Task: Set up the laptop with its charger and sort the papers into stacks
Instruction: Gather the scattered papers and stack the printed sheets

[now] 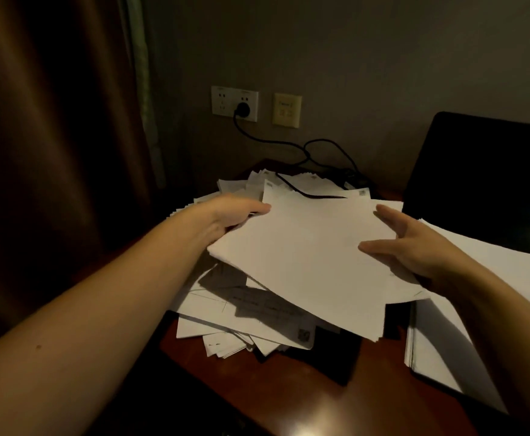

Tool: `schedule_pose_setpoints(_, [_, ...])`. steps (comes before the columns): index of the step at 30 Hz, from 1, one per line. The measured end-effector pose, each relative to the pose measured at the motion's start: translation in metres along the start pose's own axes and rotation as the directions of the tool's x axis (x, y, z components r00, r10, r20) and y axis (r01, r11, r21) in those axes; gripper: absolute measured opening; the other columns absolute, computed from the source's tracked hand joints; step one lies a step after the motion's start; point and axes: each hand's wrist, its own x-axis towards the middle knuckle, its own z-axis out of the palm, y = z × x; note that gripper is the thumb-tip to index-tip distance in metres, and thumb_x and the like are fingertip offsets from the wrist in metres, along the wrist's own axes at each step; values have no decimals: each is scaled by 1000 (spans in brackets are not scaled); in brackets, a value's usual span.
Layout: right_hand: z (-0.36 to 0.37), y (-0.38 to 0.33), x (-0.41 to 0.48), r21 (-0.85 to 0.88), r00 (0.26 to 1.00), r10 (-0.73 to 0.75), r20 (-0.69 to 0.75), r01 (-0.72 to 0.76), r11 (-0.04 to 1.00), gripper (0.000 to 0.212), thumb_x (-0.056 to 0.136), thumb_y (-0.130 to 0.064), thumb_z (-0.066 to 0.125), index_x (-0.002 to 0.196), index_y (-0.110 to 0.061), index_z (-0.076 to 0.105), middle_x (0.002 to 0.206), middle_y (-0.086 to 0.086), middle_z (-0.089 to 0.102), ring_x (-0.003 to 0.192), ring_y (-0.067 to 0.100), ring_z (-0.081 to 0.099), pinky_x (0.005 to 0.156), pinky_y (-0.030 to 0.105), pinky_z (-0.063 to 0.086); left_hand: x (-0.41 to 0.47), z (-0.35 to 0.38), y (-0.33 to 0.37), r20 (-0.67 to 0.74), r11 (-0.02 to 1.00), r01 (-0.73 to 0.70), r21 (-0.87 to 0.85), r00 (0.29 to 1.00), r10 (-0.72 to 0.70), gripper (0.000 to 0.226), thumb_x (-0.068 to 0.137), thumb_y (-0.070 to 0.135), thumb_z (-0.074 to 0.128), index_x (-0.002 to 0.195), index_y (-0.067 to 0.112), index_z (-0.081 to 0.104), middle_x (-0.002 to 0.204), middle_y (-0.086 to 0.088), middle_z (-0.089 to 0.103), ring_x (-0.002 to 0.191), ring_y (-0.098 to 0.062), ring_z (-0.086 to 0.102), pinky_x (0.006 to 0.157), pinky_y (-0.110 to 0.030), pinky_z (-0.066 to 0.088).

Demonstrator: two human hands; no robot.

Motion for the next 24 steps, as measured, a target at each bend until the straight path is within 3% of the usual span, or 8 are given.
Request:
schedule_pose_setpoints(2, [-8, -3, -3, -33, 998, -47, 49, 49, 998, 86, 88, -4, 70, 156, -32, 25, 162, -12, 24, 120, 20, 53, 79, 18, 53, 0, -2, -3, 50, 996, 30, -82, 998, -26, 23, 95, 30, 67, 109, 11, 68, 81, -8, 77, 81, -27, 73, 88, -42, 57])
schedule_pose_setpoints(4, [-13, -3, -6, -79, 990, -94, 106, 102, 992, 84, 90, -8, 69, 156, -33, 24, 162, -14, 22, 141, 22, 37, 103, 28, 39, 1, -1, -8, 57, 990, 28, -137, 998, -20, 29, 94, 29, 68, 116, 10, 68, 90, -10, 78, 87, -28, 74, 88, -41, 59])
schedule_pose_setpoints(9, [-18, -1, -3, -34, 995, -58, 81, 61, 998, 80, 93, -4, 65, 156, -32, 25, 163, -14, 19, 150, 23, 20, 118, 35, 21, -4, 8, -11, 92, 937, 20, -348, 996, 13, 34, 93, 28, 69, 119, 6, 66, 93, -10, 76, 70, -23, 74, 57, -31, 59])
schedule_pose_setpoints(13, [-28, -5, -3, -44, 999, -27, 17, 28, 999, 79, 93, 3, 61, 156, -31, 27, 164, -10, 17, 150, 28, 18, 118, 43, 21, -10, 15, -18, 83, 845, 3, -535, 995, 49, 24, 99, 24, 61, 114, 6, 64, 78, -8, 75, 63, -22, 73, 53, -31, 61])
schedule_pose_setpoints(16, [-29, -6, -4, -44, 998, 1, -60, -3, 999, 81, 92, 7, 61, 156, -30, 26, 164, -7, 17, 149, 32, 20, 114, 46, 30, -10, 20, -22, 67, 784, -1, -621, 996, 54, 18, 103, 21, 53, 99, 7, 62, 85, -12, 75, 74, -24, 73, 55, -31, 60])
schedule_pose_setpoints(19, [-24, -3, -5, -107, 998, -24, -51, 18, 994, 82, 92, 5, 62, 156, -29, 25, 164, -7, 17, 149, 31, 21, 111, 44, 35, -12, 26, -24, 129, 799, 28, -600, 990, 62, 29, 102, 26, 54, 80, 9, 65, 88, -13, 74, 76, -23, 72, 66, -31, 60])
schedule_pose_setpoints(22, [-25, -2, -6, -113, 999, -18, -46, 13, 993, 83, 92, 4, 63, 157, -28, 23, 165, -7, 15, 150, 30, 18, 113, 44, 32, -12, 31, -21, 115, 812, 28, -583, 992, 48, 18, 101, 19, 57, 108, 4, 65, 89, -11, 75, 74, -22, 73, 88, -32, 58])
schedule_pose_setpoints(24, [-30, 0, -4, -113, 999, 31, -32, -34, 993, 84, 90, 3, 66, 157, -25, 23, 164, -3, 17, 149, 32, 19, 115, 45, 29, -16, 31, -18, 104, 811, 28, -585, 994, 41, 21, 102, 17, 56, 118, 3, 60, 88, -12, 77, 70, -22, 74, 69, -32, 62])
